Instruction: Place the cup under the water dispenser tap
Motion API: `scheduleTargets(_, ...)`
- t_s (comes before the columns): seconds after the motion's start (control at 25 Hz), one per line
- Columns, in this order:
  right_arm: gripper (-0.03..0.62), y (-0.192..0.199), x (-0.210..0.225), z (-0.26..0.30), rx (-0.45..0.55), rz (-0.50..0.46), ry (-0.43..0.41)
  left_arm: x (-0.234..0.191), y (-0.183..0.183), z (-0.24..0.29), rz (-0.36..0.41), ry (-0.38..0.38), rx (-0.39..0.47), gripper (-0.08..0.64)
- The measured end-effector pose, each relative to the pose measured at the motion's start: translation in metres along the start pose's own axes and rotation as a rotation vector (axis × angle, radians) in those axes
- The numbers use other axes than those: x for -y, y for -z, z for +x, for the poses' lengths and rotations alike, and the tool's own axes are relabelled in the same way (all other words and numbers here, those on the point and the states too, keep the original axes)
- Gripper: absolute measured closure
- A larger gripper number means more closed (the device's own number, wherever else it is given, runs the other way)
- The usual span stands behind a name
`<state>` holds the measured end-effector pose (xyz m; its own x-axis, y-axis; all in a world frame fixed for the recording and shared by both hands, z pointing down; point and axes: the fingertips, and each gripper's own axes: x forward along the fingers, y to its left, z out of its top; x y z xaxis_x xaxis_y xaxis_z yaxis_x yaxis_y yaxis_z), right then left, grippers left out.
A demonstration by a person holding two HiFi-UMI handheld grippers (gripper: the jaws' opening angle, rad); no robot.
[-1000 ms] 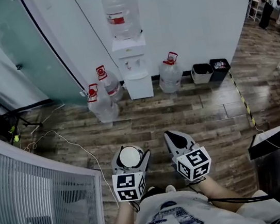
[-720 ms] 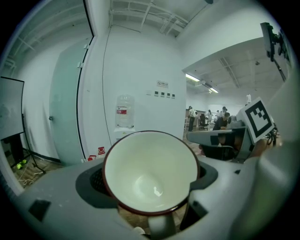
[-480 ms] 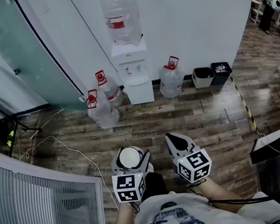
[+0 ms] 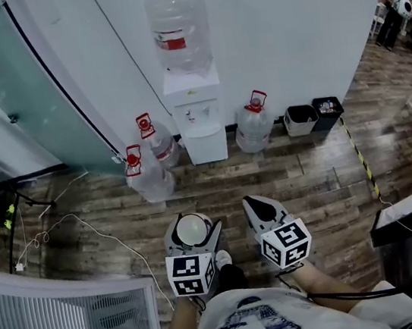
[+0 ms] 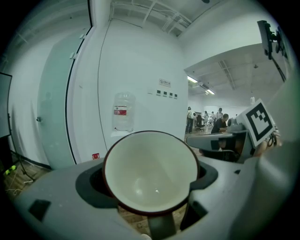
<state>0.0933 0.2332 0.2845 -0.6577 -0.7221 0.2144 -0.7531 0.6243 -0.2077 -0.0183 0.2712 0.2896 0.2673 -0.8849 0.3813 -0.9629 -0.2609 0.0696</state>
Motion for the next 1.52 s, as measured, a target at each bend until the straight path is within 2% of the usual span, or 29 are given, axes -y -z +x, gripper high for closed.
scheduleTargets(0.32,0.574,-0.022,0.006,0.097,-0.004,0.010,0.030,-0.075,-0.025,0.059,0.011,0.037,-0.025,0.101)
scheduleTargets(0.6,0.574,-0.036,0.007,0.153,0.005,0.019,0.066,-0.118,-0.042,0.094,0.031,0.084,-0.033,0.101)
scheduleTargets(0.92,0.574,-0.044,0.014,0.176,-0.002,0.007,0.093,-0.133,-0.051,0.117,0.029,0.118,-0.034,0.101)
scheduleTargets(1.2,0.574,-0.039,0.032,0.192,-0.016,0.018,0.103,-0.143,-0.049,0.141,0.022,0.116,-0.046,0.101)
scheduleTargets(1.52,0.574,-0.033,0.069,0.240,-0.051,0.037,0.099,-0.164,-0.052,0.198,0.014,0.114,-0.074,0.101)
